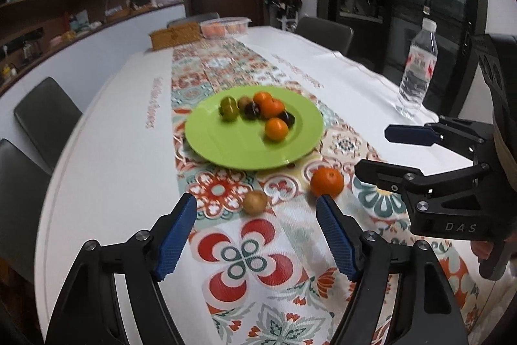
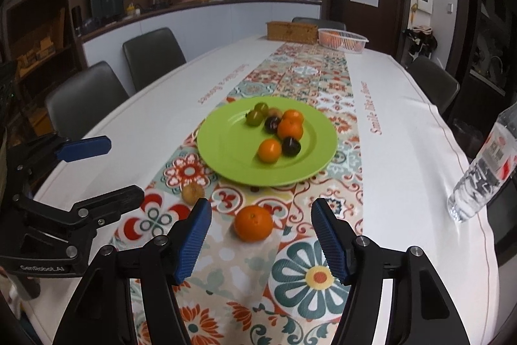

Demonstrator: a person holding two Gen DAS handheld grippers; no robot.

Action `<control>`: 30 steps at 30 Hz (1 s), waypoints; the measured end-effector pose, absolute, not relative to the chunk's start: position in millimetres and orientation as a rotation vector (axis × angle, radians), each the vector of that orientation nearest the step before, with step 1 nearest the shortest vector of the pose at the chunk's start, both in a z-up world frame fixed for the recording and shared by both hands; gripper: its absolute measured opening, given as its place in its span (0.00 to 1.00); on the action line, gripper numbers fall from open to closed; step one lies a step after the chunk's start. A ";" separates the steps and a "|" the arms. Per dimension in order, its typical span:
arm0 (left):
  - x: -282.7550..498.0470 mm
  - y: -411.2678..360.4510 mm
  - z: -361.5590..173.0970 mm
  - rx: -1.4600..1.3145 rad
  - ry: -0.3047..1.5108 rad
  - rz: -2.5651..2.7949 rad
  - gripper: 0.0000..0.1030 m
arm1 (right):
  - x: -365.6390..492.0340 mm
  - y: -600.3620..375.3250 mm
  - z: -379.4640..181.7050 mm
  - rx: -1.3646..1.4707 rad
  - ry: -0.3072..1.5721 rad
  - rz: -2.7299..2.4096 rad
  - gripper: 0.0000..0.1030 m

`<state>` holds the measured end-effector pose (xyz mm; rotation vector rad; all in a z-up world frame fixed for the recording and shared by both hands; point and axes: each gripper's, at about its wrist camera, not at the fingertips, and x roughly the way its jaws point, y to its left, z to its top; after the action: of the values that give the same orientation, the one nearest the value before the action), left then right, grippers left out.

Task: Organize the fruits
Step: 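Withdraw both grippers from the plate toward the last two fruits, then grasp a small brown fruit with the left gripper while the right gripper grasps the large mandarin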

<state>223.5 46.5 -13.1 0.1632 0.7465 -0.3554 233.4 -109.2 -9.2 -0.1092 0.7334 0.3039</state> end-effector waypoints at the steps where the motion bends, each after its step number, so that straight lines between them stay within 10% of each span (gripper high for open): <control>1: 226.5 45.2 -18.3 0.170 0.761 -0.364 0.73 | 235.0 -108.4 -13.3 -0.111 0.745 0.306 0.63; 30: 290.0 35.4 -83.7 0.148 0.920 -0.413 0.40 | 274.8 -95.5 -77.7 -0.087 0.917 0.355 0.49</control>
<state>290.0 35.4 -83.7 0.1480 0.9200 -0.4134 274.8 -95.5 -77.7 -0.0866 0.9169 0.3546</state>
